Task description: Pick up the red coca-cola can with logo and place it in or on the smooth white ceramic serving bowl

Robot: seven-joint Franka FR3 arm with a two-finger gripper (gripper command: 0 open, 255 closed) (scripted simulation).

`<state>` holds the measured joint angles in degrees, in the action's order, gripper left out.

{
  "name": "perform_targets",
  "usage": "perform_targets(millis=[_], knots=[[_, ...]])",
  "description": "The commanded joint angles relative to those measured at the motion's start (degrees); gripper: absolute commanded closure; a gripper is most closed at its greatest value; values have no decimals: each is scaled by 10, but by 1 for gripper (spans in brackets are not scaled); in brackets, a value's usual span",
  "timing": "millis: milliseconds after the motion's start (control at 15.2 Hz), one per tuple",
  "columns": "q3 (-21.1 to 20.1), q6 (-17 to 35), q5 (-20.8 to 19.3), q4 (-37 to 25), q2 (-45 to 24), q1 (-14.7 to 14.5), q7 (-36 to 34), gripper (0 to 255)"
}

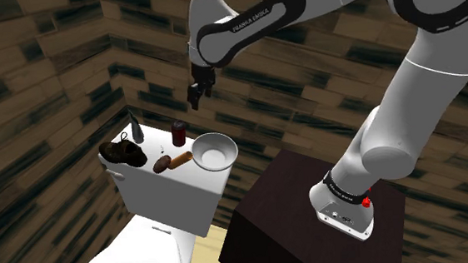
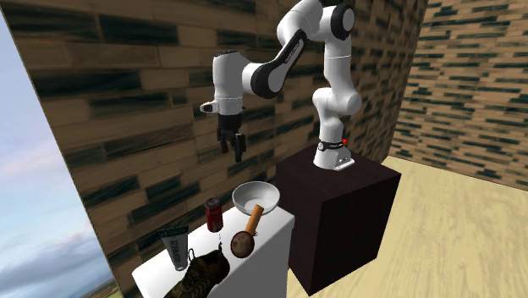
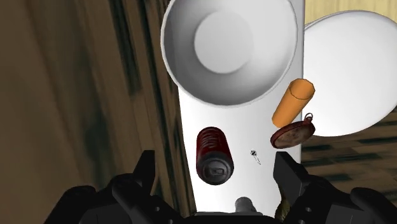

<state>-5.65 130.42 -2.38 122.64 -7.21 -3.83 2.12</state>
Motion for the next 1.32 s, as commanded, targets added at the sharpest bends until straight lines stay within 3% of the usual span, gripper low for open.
perform_targets(millis=[0, 726, 1254], knots=[[1, 19, -5, -25, -49, -1, -6, 0], [2, 42, -24, -230, -287, -24, -23, 0], [6, 79, -29, -233, -328, -26, -26, 0]])
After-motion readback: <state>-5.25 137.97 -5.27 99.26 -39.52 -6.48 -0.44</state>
